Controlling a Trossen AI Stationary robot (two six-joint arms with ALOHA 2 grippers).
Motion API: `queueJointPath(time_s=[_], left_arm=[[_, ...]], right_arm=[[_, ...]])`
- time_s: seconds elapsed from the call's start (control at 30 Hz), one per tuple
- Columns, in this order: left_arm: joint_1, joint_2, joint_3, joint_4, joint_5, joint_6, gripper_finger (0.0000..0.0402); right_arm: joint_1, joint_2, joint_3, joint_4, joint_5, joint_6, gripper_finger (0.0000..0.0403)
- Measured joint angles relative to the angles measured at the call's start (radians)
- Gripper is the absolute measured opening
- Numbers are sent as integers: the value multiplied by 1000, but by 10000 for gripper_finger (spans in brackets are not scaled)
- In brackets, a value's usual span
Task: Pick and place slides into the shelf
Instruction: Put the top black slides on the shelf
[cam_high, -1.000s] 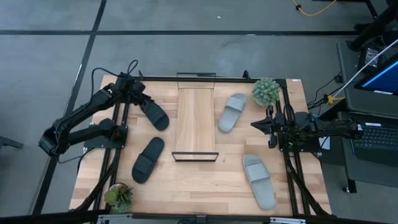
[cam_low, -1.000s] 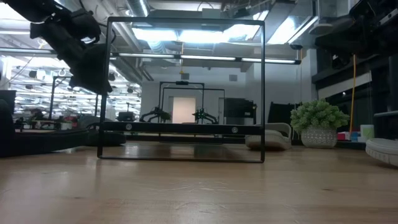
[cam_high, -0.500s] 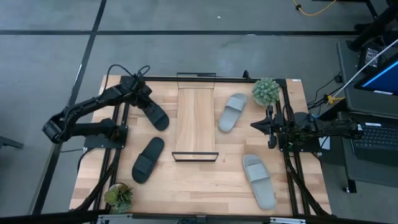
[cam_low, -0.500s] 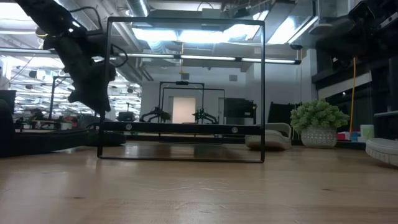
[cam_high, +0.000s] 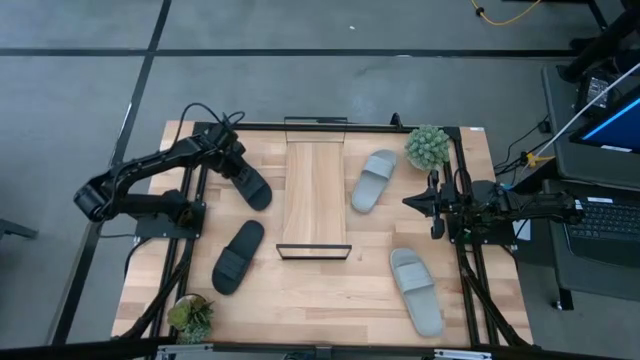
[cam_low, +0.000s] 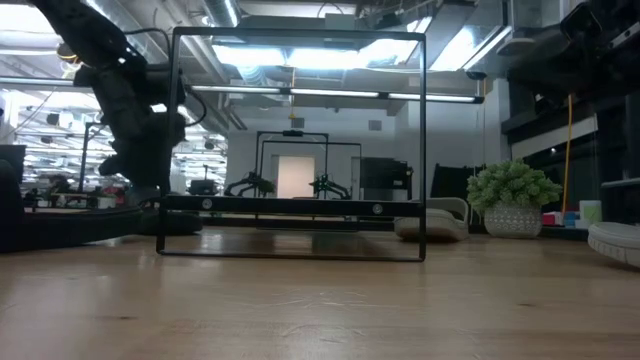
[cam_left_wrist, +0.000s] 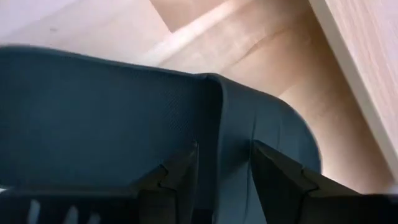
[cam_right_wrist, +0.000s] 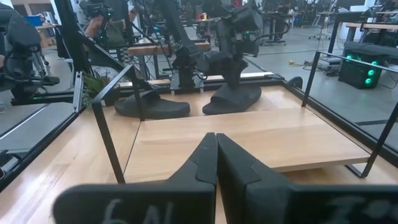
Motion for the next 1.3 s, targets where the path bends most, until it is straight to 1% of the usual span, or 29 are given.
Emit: queueJointPath(time_s=[0.17, 0.5, 0.6, 0.73, 0.93, 1.13, 1.3], left_arm=[[0, 12, 0, -4, 65, 0, 137], [0, 12, 0, -23, 65, -14, 134], [0, 12, 0, -25, 64, -14, 116], [0, 12, 0, -26, 70, -14, 75], [0, 11, 0, -27, 111, -15, 14], [0, 11, 0, -14, 89, -34, 4], [1, -5, 0, 15, 103, -41, 3]], right_arm=[[0, 0, 0, -7, 0, 0, 7], [0, 0, 0, -8, 0, 0, 7], [0, 0, 0, -8, 0, 0, 7], [0, 0, 0, -9, 0, 0, 7], [0, 0, 0, -22, 0, 0, 7], [0, 0, 0, -50, 0, 2, 7], [0, 0, 0, -51, 0, 3, 7]])
